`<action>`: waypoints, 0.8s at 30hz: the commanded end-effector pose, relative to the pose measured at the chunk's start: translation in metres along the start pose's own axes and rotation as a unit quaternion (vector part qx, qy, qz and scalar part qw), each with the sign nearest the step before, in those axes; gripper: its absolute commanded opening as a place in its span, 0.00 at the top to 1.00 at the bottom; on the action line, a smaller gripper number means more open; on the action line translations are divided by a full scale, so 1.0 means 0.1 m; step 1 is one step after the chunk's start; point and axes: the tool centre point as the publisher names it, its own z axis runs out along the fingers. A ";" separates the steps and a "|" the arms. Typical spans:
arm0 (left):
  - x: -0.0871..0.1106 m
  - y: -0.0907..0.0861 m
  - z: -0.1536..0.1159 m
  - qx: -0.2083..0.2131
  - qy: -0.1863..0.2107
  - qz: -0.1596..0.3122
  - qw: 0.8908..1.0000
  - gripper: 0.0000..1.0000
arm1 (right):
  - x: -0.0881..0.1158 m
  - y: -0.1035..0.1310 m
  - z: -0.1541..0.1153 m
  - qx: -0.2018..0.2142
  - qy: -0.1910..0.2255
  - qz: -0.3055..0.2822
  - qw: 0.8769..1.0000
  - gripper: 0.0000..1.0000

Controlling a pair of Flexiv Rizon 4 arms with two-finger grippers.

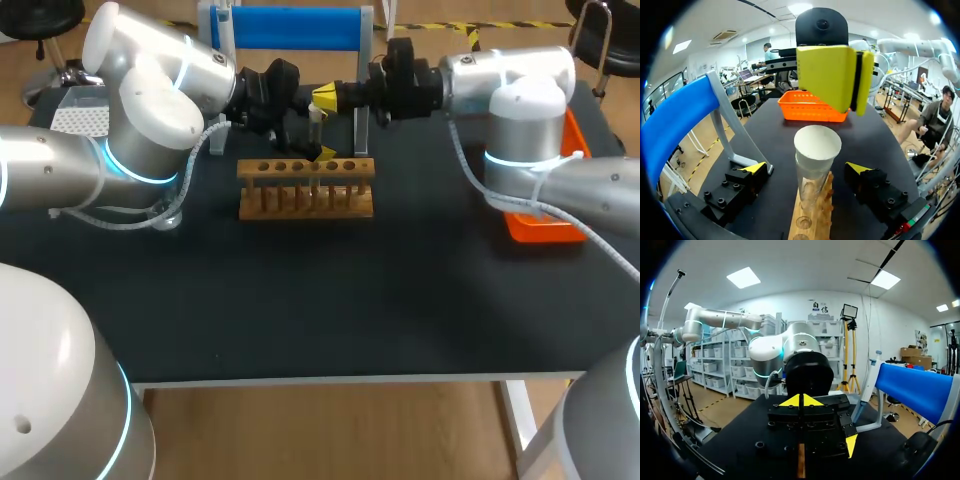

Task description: Invert the test tube, pick up the pipette, mount the tip to pipette, aspirate from beaker and dispense into the tube, eject the tip, return the pipette, and cap with the stopper.

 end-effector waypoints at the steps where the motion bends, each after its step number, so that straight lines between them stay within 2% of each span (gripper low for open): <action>1: 0.00 -0.01 0.00 -0.002 0.001 -0.001 1.000 0.00 | -0.05 -0.02 0.05 0.000 0.001 0.000 1.000 1.00; 24: 0.00 -0.01 0.00 -0.002 0.001 -0.001 1.000 0.00 | -0.13 -0.25 0.06 0.018 -0.008 0.018 1.000 1.00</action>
